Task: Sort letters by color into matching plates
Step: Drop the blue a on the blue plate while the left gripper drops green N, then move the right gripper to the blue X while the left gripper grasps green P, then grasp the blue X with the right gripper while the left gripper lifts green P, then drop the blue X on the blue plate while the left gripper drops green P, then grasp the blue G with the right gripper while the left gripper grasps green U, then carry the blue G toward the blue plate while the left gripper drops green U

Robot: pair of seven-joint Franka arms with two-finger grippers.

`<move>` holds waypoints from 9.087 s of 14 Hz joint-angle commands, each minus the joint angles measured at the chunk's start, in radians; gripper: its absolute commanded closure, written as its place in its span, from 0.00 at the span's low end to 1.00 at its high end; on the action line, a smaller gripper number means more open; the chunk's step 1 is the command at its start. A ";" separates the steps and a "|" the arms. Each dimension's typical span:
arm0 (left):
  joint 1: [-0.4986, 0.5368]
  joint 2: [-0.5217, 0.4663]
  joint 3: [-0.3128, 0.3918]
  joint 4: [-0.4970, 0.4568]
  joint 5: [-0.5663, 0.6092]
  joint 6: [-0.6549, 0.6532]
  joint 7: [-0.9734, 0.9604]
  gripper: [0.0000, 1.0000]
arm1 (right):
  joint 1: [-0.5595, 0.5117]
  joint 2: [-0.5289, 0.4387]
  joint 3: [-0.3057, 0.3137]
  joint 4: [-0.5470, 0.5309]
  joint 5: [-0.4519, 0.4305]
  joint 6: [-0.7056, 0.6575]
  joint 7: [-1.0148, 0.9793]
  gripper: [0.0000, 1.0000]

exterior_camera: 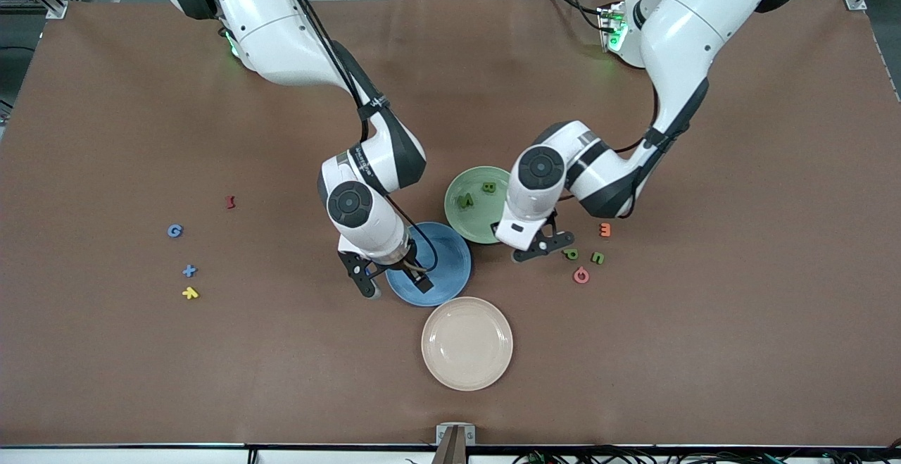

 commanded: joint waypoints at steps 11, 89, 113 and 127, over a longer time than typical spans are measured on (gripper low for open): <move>0.168 0.008 -0.004 -0.070 0.006 0.013 0.252 0.42 | -0.064 -0.162 -0.279 -0.253 -0.063 -0.224 -0.759 0.00; 0.429 0.016 -0.185 -0.129 0.167 0.063 0.609 0.04 | 0.196 -0.273 -0.386 -0.501 0.046 -0.083 -0.542 0.00; 0.492 0.053 -0.162 -0.232 0.287 0.250 0.642 0.47 | -0.231 -0.316 -0.555 -0.897 0.431 0.258 -2.065 0.00; 0.490 0.019 -0.208 -0.225 0.268 0.194 0.596 0.76 | -0.334 -0.235 -0.447 -0.840 0.462 0.308 -2.081 0.10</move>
